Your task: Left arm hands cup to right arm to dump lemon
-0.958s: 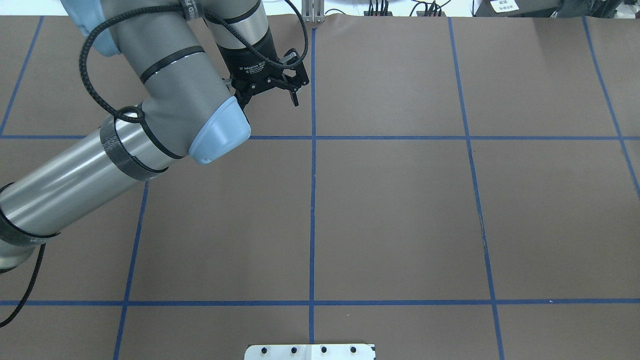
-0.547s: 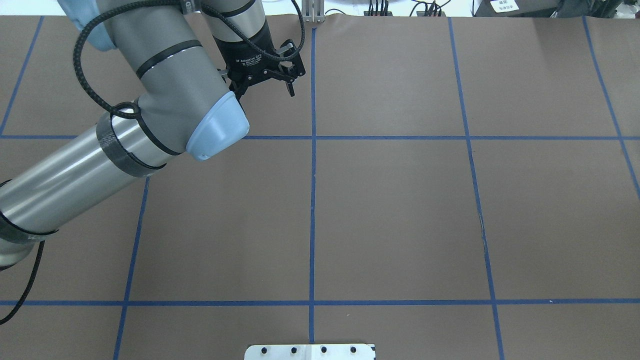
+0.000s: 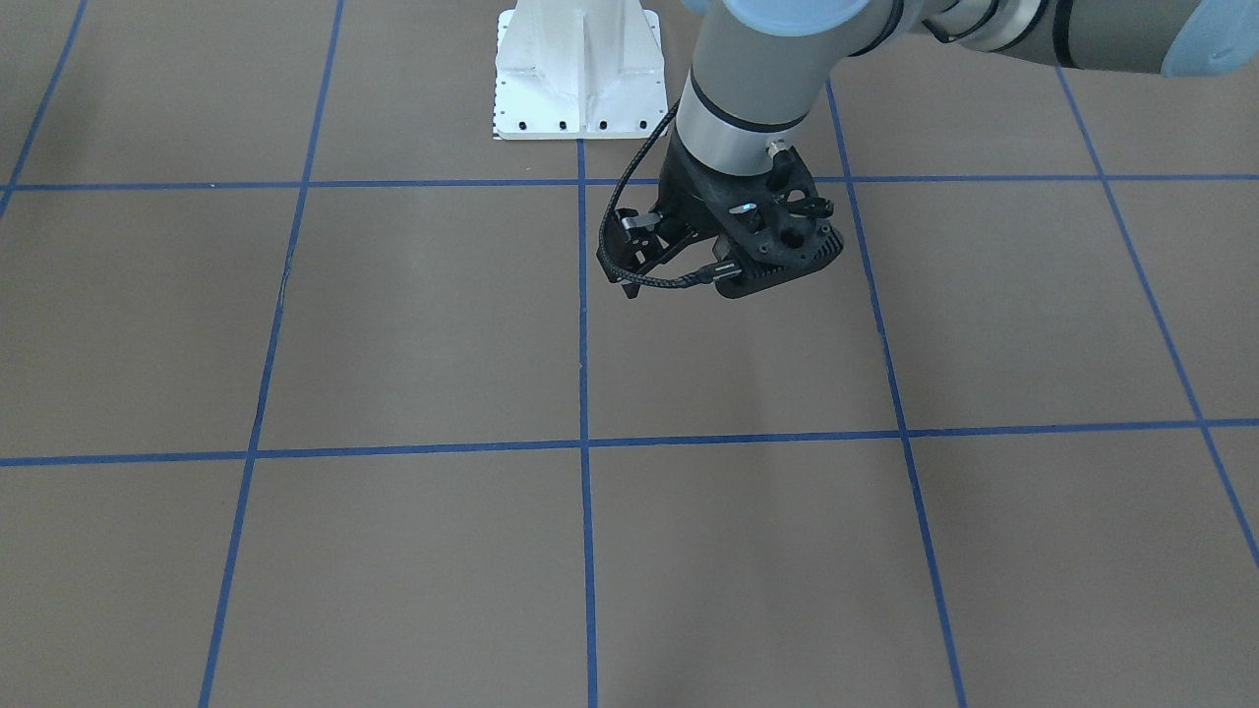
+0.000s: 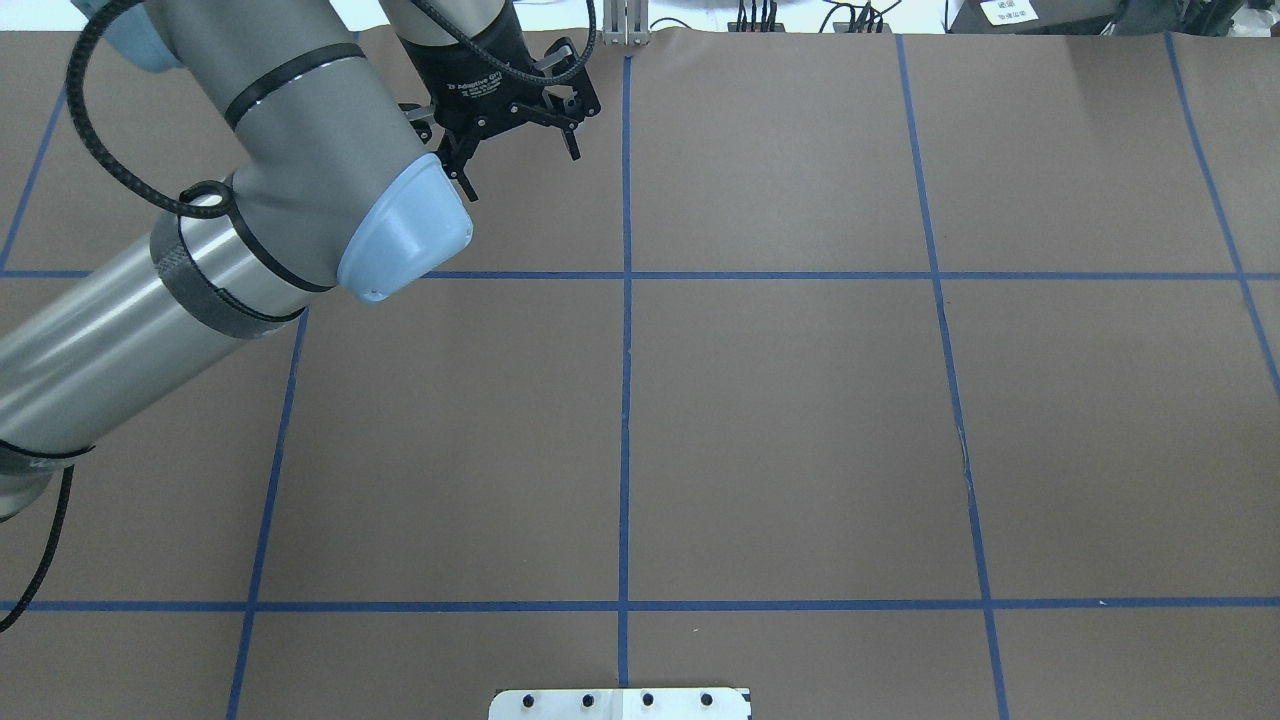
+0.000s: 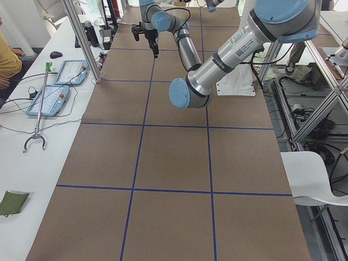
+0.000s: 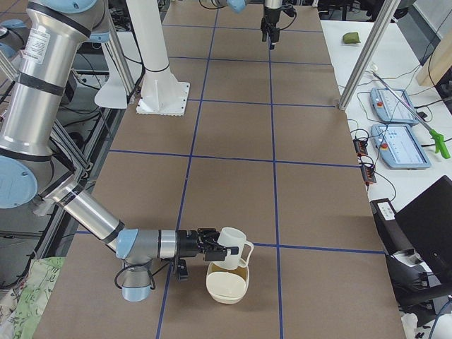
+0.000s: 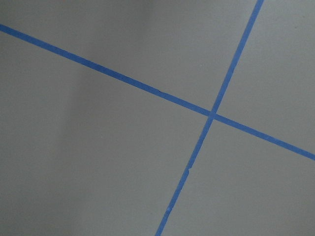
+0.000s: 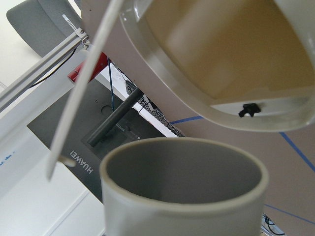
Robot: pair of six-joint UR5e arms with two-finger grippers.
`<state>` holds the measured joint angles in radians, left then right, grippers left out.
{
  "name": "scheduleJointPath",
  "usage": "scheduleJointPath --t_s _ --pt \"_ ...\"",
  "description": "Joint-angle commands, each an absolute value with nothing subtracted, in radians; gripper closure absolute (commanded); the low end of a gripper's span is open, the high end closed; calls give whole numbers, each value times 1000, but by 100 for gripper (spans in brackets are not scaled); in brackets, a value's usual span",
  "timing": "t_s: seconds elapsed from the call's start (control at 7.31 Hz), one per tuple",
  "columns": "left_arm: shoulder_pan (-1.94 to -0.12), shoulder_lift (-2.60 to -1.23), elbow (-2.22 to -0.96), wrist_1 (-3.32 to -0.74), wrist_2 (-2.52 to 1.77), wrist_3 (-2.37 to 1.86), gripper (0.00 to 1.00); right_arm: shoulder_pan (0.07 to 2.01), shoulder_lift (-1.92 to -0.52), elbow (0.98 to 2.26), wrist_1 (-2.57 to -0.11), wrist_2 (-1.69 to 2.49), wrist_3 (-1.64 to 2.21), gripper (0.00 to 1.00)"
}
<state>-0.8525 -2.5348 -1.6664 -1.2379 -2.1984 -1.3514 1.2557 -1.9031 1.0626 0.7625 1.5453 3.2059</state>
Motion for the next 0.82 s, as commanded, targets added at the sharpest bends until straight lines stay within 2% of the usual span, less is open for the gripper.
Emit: scheduleJointPath --t_s 0.0,0.27,0.68 --pt "-862 -2536 -1667 -1239 -2198 -1350 0 1282 -1901 1109 761 1610 3228 76" --pt "-886 -2524 -1667 -1238 -2201 -1272 0 1281 -1891 1295 569 1608 3013 78" --pt "-907 -2461 -1667 -1227 -2203 -1154 0 1185 -1774 1339 410 1609 2481 78"
